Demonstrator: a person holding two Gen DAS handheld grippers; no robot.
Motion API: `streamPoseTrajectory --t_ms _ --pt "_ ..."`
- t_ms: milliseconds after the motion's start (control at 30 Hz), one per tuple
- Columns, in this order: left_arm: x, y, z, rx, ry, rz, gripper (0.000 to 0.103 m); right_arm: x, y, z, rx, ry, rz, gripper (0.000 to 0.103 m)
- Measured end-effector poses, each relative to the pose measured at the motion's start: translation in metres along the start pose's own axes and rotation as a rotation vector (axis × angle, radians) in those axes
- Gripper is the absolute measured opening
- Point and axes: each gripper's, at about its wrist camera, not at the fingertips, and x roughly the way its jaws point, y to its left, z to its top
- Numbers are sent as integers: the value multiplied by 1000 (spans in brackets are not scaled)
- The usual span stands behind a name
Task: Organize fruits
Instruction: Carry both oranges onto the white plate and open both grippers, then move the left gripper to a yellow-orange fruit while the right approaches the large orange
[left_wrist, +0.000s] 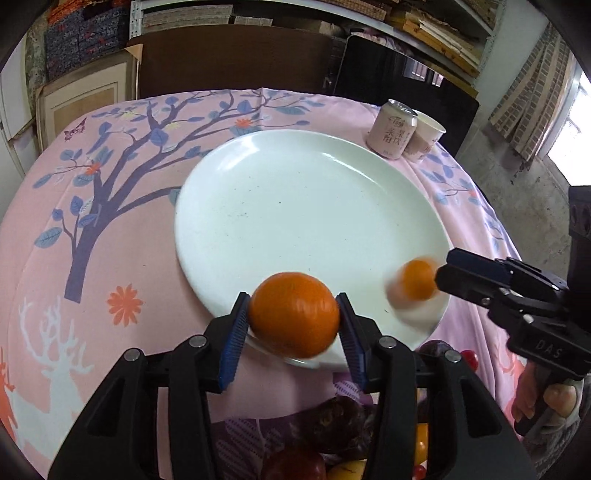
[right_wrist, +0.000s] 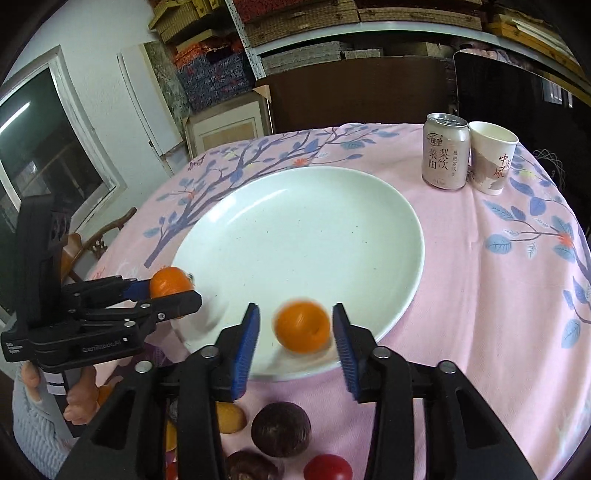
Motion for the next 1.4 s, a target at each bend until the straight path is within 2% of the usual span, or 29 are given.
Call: streamPoseTrajectory --t_ms 100,200,233,267,300,333,367,400,433,533,600,667,767,900,967,1033,1133,1200,1267,1367,1400 --pt "-9 -1 0 -8 -25 -16 71 -3 3 0 -23 -19 -16 50" --pt "-23 2 -2 -18 -55 -6 71 -34 7 -3 -30 -104 -15 51" --pt "-31 4 -4 -25 -68 -8 71 -52 11 -6 -40 -160 -26 51" --pt "-41 6 -6 -33 -89 -5 71 -67 14 -7 -51 -210 -37 60" --pt "-52 9 -10 -41 -112 4 72 -89 19 -14 -67 -288 -57 74" --pt "-63 12 -15 -49 -131 11 73 -105 22 -20 -72 -335 -72 82" --pt "-73 15 -21 -58 -157 22 78 -121 24 -30 -77 -389 -88 99" --pt "-86 21 -34 -71 -184 44 85 -137 27 -47 -80 -440 -103 100" --pt "-96 27 -50 -82 -210 69 88 -144 25 -56 -79 -454 -112 100" --pt "-112 46 -100 -117 -225 130 91 -158 15 -93 -24 -436 -159 100" --pt "-114 60 -130 -154 -196 124 91 -162 4 -117 40 -423 -136 100" --pt "-114 67 -151 -170 -171 122 91 -167 -6 -141 110 -395 -78 100" --pt "-119 57 -169 -119 -185 129 91 -180 -14 -171 172 -410 -13 100" --pt "-119 32 -176 -8 -206 194 91 -184 -23 -199 245 -436 19 100" --pt "-110 26 -174 19 -173 200 91 -188 -35 -206 307 -471 34 100" --pt "-101 26 -173 28 -135 224 91 -184 -44 -209 361 -455 46 100" --pt "-93 36 -170 -11 -105 213 91 -175 -46 -207 371 -414 80 100" --pt "-92 47 -168 -56 -94 179 92 -172 -40 -206 348 -400 64 100" --pt "-95 56 -167 -92 -109 174 92 -172 -35 -205 323 -396 53 100" --pt "-103 67 -166 -122 -145 212 92 -170 -36 -205 327 -386 50 100" --pt "-103 70 -166 -137 -147 199 90 -170 -37 -205 336 -384 52 100"
